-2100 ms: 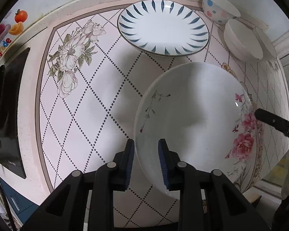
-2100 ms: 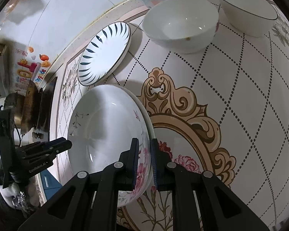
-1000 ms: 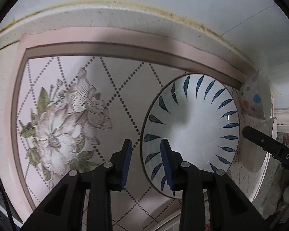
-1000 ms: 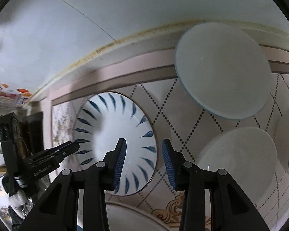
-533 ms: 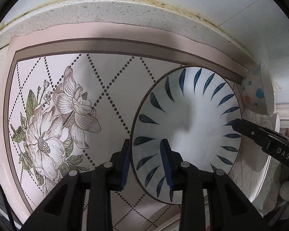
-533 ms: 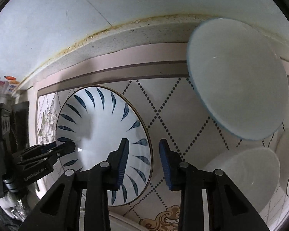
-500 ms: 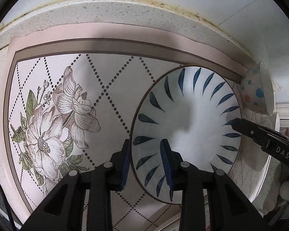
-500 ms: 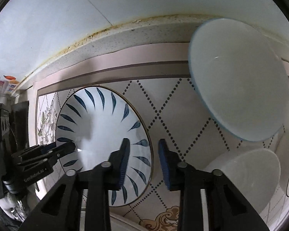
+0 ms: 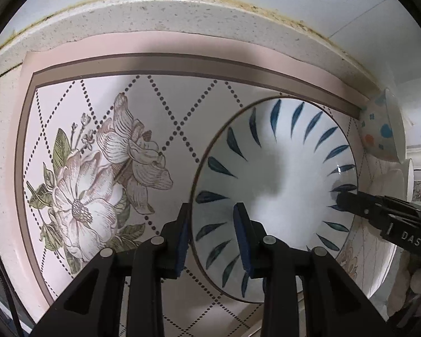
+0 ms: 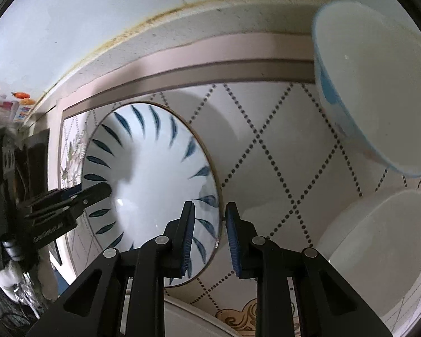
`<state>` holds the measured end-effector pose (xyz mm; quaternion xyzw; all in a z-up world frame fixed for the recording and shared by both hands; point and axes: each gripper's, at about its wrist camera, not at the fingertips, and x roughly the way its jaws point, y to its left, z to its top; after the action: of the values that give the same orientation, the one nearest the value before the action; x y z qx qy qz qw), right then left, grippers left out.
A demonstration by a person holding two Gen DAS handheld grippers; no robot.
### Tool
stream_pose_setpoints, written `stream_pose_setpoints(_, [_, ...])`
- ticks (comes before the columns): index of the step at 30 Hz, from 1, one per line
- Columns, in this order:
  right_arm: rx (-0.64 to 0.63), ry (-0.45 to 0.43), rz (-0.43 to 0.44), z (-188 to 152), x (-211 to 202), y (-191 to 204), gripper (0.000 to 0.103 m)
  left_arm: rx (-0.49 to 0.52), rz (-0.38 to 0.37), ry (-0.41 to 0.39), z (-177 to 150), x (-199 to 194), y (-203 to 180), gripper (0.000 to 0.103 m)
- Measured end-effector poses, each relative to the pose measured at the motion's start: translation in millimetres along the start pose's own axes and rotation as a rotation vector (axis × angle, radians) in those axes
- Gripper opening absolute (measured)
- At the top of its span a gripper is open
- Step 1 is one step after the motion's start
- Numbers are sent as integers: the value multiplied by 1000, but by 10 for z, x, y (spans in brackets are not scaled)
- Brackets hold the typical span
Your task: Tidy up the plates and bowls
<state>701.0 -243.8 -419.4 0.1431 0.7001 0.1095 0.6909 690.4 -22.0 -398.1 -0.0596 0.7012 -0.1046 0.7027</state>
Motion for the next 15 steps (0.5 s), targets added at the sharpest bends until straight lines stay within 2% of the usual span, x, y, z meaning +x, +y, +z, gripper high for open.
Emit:
stream_pose_setpoints(7, [-3,-18,-10,-47,45,29,21,6,16,-33,-167,-32,-33,19])
stream_pose_setpoints(15, [1,-40,1,-90,-43,27,19,0,33,-62,-307,-215,35,18])
